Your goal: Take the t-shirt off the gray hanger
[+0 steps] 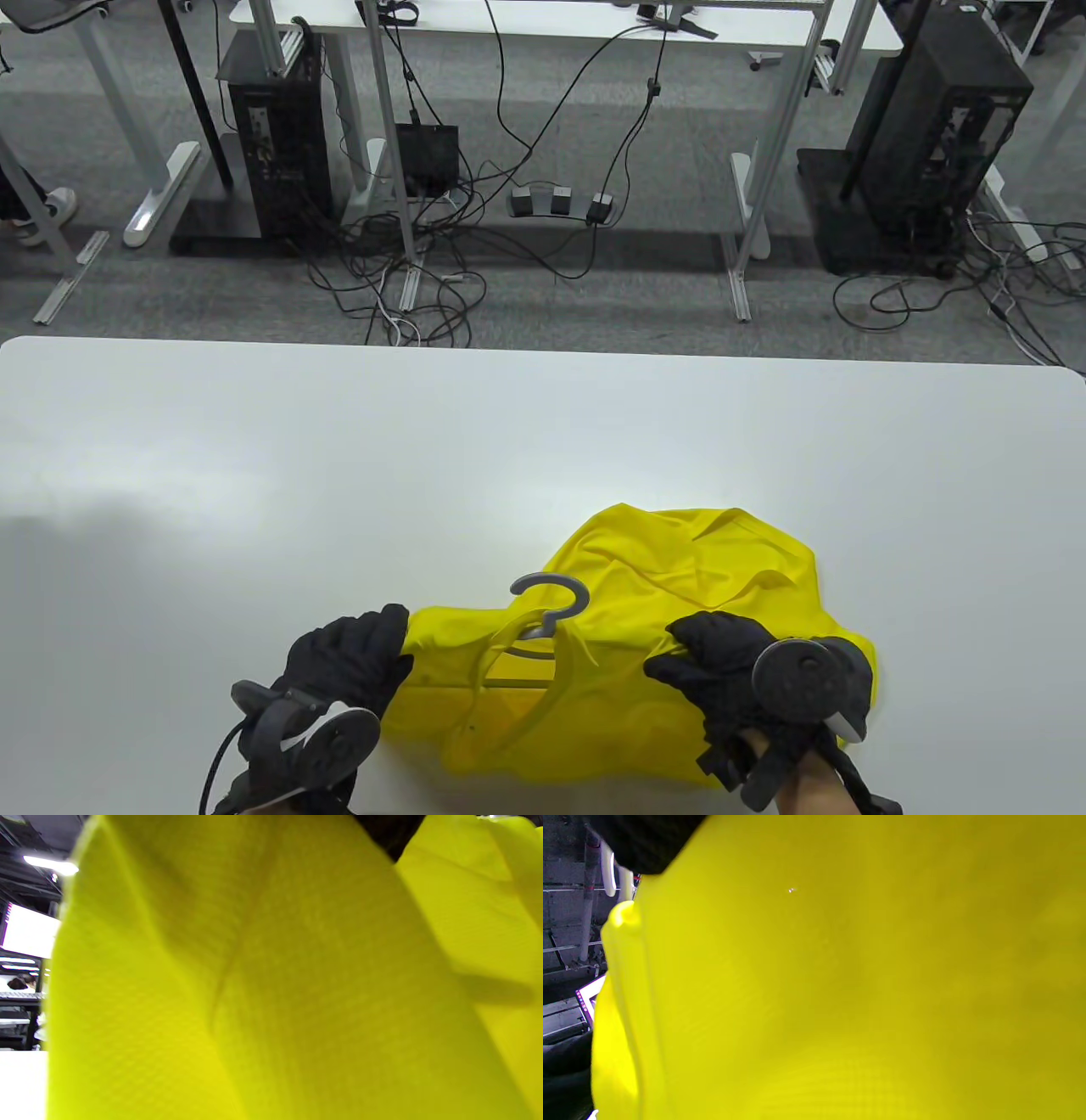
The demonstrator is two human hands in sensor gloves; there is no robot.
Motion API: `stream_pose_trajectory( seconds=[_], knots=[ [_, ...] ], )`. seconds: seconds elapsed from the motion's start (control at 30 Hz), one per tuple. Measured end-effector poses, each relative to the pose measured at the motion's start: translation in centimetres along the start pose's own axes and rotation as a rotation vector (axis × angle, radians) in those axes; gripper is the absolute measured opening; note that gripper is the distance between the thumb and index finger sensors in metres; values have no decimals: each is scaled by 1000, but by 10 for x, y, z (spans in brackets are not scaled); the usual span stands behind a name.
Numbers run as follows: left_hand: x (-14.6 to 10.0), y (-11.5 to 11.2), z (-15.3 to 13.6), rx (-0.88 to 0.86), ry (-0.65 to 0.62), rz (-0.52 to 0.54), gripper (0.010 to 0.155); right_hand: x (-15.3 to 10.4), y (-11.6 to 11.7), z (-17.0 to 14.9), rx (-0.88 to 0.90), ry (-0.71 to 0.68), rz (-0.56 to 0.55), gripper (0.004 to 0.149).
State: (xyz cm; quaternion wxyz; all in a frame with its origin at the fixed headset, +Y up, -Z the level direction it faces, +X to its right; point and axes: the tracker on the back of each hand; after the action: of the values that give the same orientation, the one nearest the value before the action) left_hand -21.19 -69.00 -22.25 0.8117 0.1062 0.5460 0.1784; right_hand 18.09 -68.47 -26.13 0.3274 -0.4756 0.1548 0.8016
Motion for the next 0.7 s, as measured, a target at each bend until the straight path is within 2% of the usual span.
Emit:
stream_pose_trajectory(
  seconds=[0.07, 0.17, 0.27, 0.37, 0.43, 0.6, 0.7],
  knots=[
    [-1, 1, -2, -63, -20, 22, 53, -3, 4, 3, -71, -15, -35, 47],
    [-4, 6, 3, -105, -43, 85, 54, -2, 12, 15, -165, -30, 5, 47],
    [-6, 10, 10, -92, -80, 146, 54, -2, 18, 29, -267, -44, -6, 50],
    [-7, 12, 19, -91, -144, 164, 54, -3, 27, 44, -261, -123, 9, 53],
    [-8, 11, 22, -116, -169, 157, 55, -4, 31, 53, -301, -161, -2, 51],
    [-7, 12, 15, -227, -152, 180, 54, -2, 28, 55, -316, -148, -35, 48],
    [-6, 13, 9, -258, -71, 212, 49, -2, 20, 47, -266, -121, -50, 48]
  ],
)
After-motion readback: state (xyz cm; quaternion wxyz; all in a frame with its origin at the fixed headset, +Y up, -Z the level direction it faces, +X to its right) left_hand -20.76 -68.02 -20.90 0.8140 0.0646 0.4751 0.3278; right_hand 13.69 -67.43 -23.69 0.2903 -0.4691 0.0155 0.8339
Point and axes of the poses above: the tracker on the back of each hand, its own z axis roughly to the thumb side, its own x axis roughly from the wrist to the fingertips, y = z × x, and after that the axes turned 1 degree about y, right-handed
